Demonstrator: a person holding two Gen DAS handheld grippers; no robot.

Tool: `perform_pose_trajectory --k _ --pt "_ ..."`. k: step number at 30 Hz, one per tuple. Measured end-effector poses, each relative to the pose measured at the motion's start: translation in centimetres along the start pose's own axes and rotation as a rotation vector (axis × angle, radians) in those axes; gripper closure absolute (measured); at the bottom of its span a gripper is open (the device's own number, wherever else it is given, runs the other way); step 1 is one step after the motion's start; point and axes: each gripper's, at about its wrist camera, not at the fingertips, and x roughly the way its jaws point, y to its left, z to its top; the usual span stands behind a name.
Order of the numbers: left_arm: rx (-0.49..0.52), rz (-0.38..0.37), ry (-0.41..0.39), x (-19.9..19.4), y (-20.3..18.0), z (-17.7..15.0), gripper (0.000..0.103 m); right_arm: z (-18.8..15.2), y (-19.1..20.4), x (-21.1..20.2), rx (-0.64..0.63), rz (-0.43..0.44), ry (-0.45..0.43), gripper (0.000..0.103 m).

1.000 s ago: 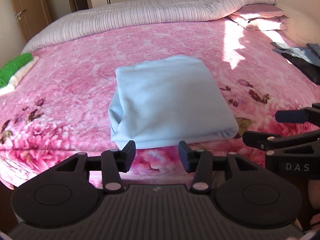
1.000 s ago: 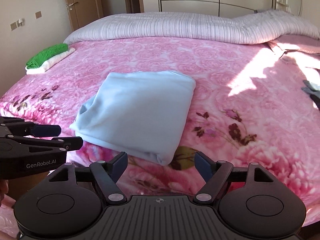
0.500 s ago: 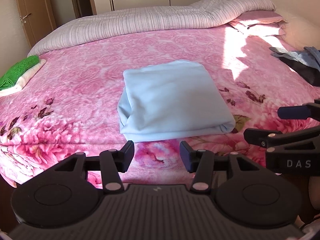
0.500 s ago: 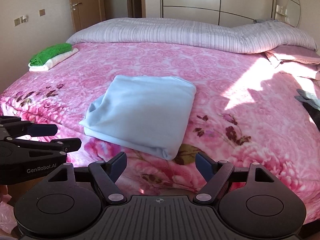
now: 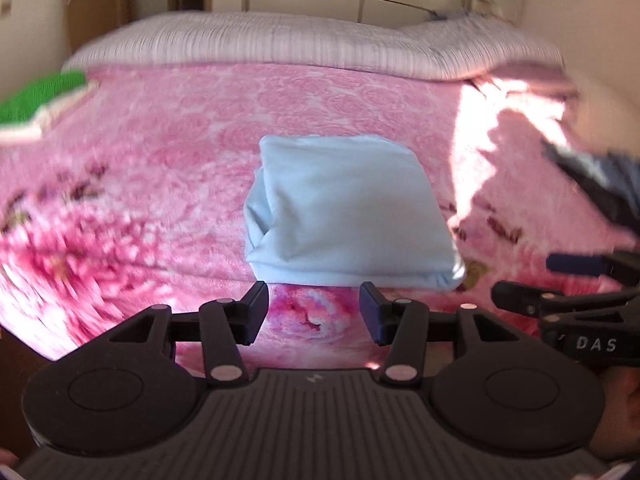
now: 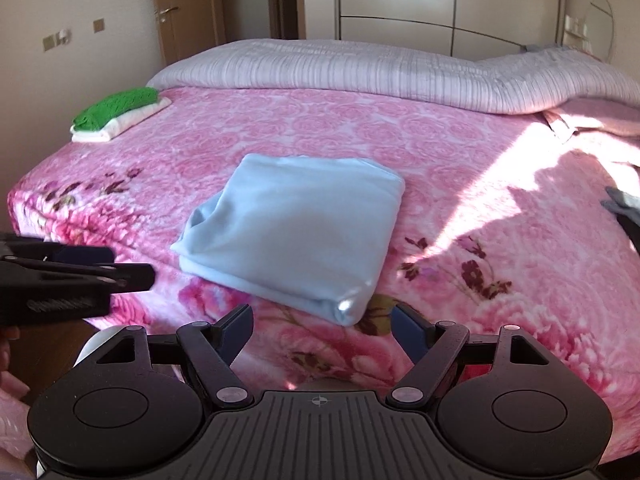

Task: Fold clothes
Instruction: 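Grasp the folded sweatshirt edges with both grippers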

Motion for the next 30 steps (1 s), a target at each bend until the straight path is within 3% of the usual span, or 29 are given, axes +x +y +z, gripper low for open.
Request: perform_pose_trajectory --k 5,11,21,25,30 --pt "-0.189 -0.064 0.021 1.8 5.2 1.4 0.057 0.6 -4.2 1.6 0.152 0.088 -0.001 0.024" --pt "-0.403 -0.210 0.073 7.3 11.3 3.2 0.054 0.9 -9.9 5.7 0.456 0.236 0.050 0.024" --pt "-0.729 -0.482 0.140 17.4 16.1 3.9 0.050 0.0 -14.9 11.7 0.771 0.342 0.078 0.024" --pt "-0.731 -0.486 0.177 19.9 16.0 4.7 0.050 -0.3 -16.3 13.6 0.885 0.367 0.064 0.024" --pt "-0.667 -0.514 0.205 21.9 15.1 6.4 0.050 0.8 -16.8 15.4 0.926 0.392 0.055 0.024"
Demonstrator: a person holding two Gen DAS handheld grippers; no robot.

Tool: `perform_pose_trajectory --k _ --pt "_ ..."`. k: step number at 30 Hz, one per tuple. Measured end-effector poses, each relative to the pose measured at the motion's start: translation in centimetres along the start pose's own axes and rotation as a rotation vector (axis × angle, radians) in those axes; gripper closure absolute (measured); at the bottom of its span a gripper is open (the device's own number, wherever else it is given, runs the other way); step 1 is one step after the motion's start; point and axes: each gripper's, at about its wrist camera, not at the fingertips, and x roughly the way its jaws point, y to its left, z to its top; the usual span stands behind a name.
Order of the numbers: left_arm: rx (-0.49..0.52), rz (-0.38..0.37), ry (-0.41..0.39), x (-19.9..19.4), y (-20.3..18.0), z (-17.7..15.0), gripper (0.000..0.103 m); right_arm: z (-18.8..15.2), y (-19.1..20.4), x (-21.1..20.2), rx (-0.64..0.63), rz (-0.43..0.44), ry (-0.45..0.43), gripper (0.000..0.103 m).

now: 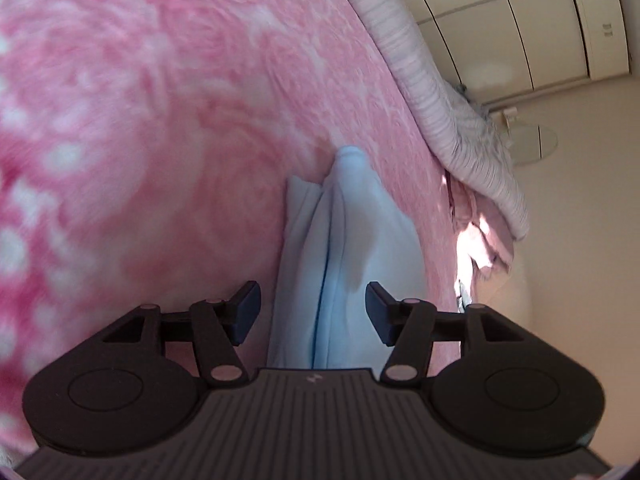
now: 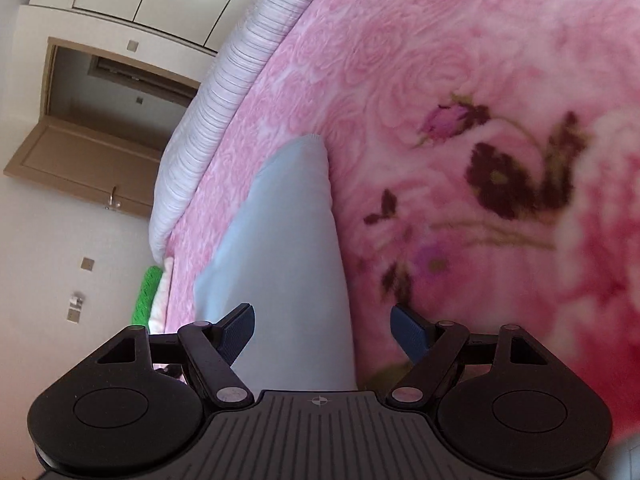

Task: Fold clothes
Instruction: 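Grasp the folded sweatshirt edges with both grippers, then lift the folded sweatshirt with both grippers and carry it to the green towel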

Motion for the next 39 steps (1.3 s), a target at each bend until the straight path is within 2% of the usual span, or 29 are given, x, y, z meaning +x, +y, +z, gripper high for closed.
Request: perform_pose_trajectory --k 6,8,10,12,14,15,17,20,23,26,30,36,39 --pt "0.068 -0.037 0.080 2.8 -1.1 0.9 0.053 1.7 0.3 2.8 0.009 0.042 0.026 0.024" --pt "0.063 -0.069 0.103 3.7 -0.5 1.4 0.067 2.3 0.3 3.8 0.010 0.060 0.038 0.025" --pt "0.049 -0.097 0.136 4.5 0.2 2.1 0.075 2.9 0.4 4.8 -0.009 0.074 0.059 0.025" --pt "0.021 -0.122 0.170 5.1 0.8 2.7 0.079 3.4 0.6 5.9 -0.049 0.071 0.089 0.031" --pt "0.008 -0.129 0.189 5.5 1.0 3.1 0.082 3.7 0.8 6.9 -0.093 0.063 0.121 0.052" --pt "0.005 -0.129 0.194 5.6 1.0 3.1 0.083 3.9 0.6 7.2 -0.100 0.065 0.134 0.055" --pt "0.000 -0.122 0.196 5.7 1.0 3.1 0.085 4.0 -0.1 7.1 -0.092 0.069 0.150 0.069" --pt "0.014 -0.082 0.190 5.7 0.2 3.1 0.088 4.2 -0.3 7.0 -0.057 0.045 0.165 0.076" --pt "0.020 -0.032 0.188 5.4 -0.9 3.2 0.089 4.6 1.1 7.0 -0.027 -0.052 0.189 0.078" --pt "-0.018 0.004 0.188 4.0 -2.9 3.8 0.090 5.6 3.8 6.8 -0.003 -0.139 0.218 0.081" --pt "-0.037 0.042 0.155 -0.2 -7.9 6.1 0.090 7.4 9.3 5.4 -0.012 -0.134 0.247 0.081" --pt "-0.034 0.075 0.031 -8.6 -15.1 10.6 0.090 10.5 19.0 4.5 -0.042 -0.036 0.288 0.081" --pt "-0.044 0.077 -0.048 -11.3 -16.7 12.5 0.090 11.1 23.5 5.8 -0.084 0.024 0.309 0.081"
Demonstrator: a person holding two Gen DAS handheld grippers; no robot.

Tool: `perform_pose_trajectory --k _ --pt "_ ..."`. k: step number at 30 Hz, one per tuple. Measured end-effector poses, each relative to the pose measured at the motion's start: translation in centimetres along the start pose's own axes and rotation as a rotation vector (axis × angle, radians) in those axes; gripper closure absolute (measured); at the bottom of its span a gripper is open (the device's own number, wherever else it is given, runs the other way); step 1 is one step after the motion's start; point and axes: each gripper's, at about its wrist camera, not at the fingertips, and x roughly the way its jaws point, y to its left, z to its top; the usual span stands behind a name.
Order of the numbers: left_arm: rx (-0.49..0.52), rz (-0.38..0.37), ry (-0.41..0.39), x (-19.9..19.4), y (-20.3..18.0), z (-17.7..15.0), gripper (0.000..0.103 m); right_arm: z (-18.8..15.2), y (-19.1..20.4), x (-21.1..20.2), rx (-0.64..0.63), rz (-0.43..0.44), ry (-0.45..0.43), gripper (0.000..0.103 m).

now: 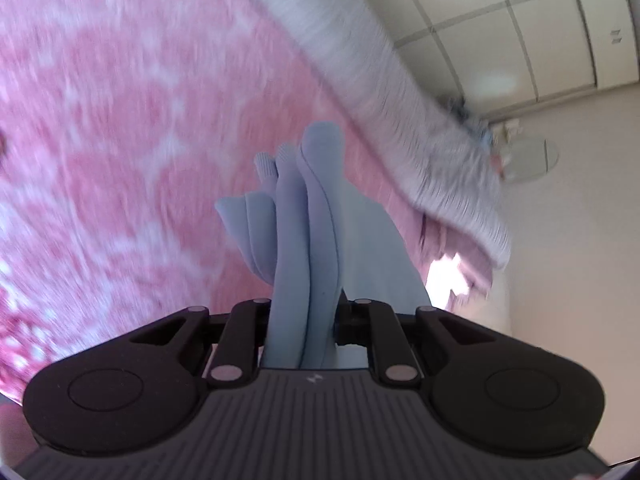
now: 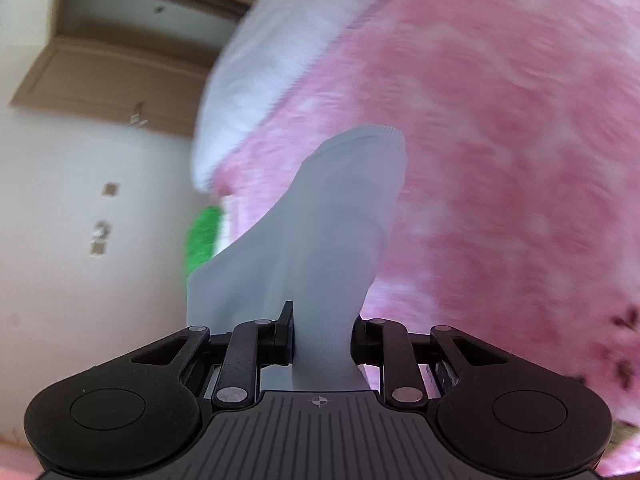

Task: Fold clothes
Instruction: 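Lift the folded sweatshirt with both grippers and carry it to the green towel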

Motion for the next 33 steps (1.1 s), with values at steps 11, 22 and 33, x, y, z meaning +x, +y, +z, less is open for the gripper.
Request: perform_pose_trajectory --k 11,22,33 --pt "-0.085 0.006 -0.159 -12.3 7.5 9.0 0.090 -0.1 13.1 12.6 -0.113 0.069 0.095 0.081" --pt "-0.028 0.000 -0.110 -25.8 21.1 28.4 0.090 -4.3 28.0 33.0 -0.044 0.055 0.059 0.081" --pt "0.012 0.003 -0.119 -27.9 27.0 44.7 0.090 -0.3 38.2 47.5 -0.093 0.036 0.042 0.081"
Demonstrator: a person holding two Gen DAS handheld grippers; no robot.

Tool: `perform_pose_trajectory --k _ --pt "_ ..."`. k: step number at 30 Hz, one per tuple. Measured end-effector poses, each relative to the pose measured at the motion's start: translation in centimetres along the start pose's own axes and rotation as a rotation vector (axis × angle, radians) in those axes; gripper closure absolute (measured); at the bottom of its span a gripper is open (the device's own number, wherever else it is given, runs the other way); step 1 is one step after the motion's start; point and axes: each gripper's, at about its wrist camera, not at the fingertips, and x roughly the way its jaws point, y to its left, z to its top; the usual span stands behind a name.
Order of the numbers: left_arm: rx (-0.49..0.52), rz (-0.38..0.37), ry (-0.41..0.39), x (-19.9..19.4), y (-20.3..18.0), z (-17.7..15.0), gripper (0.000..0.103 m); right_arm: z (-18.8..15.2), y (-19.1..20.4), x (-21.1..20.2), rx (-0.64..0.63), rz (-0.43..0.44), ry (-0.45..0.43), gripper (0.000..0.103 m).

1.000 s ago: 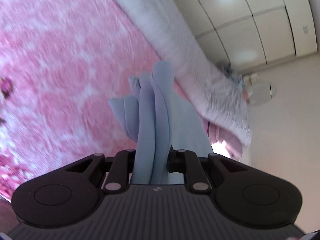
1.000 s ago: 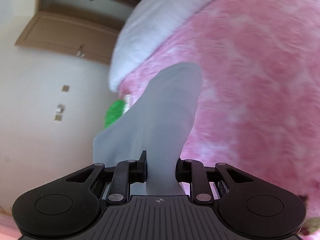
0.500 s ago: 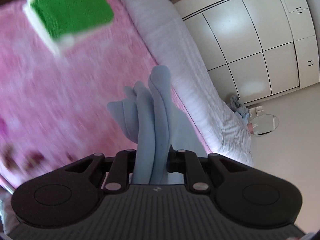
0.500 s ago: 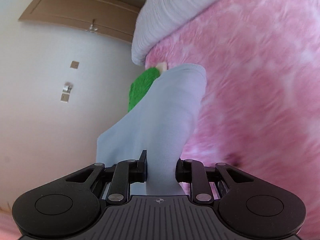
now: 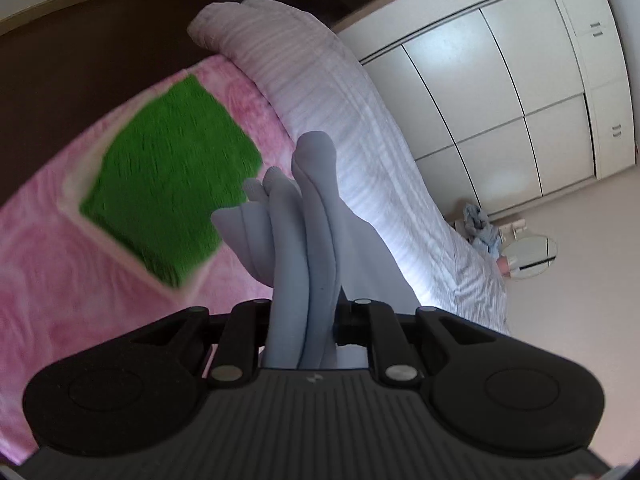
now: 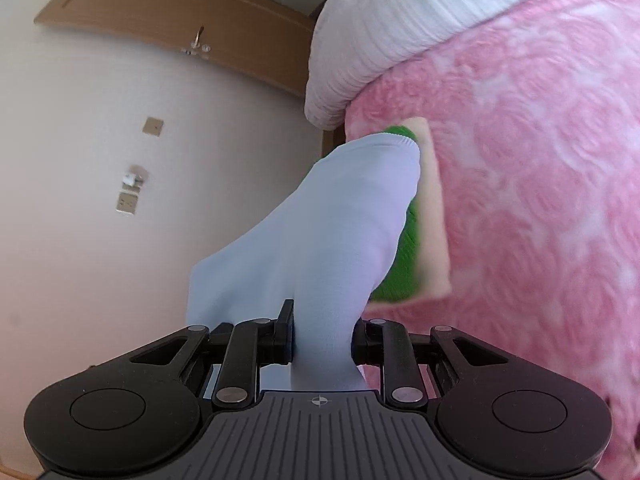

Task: Fold clothes
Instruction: 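Lift the folded sweatshirt with both grippers and carry it to the green towel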

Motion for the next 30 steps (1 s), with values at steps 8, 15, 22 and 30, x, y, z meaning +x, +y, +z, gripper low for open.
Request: perform_pose_trajectory --k 8,15,22,30 --pt "0.005 0.012 0.006 4.0 4.1 7.1 0.090 4.4 2.0 7.7 -0.037 -0.049 0.029 0.081" --pt "0.037 0.027 0.027 7.9 7.6 12.9 0.090 7.9 0.6 14.1 -0.008 -0.053 0.021 0.081" --pt "0.065 0.070 0.024 12.0 11.5 16.9 0.079 9.9 -0.6 19.6 -0.042 -0.089 -0.052 0.072" --pt "-0.122 0.133 0.027 11.0 17.9 15.1 0.070 8.3 -4.6 21.5 0.012 -0.206 -0.013 0.049"
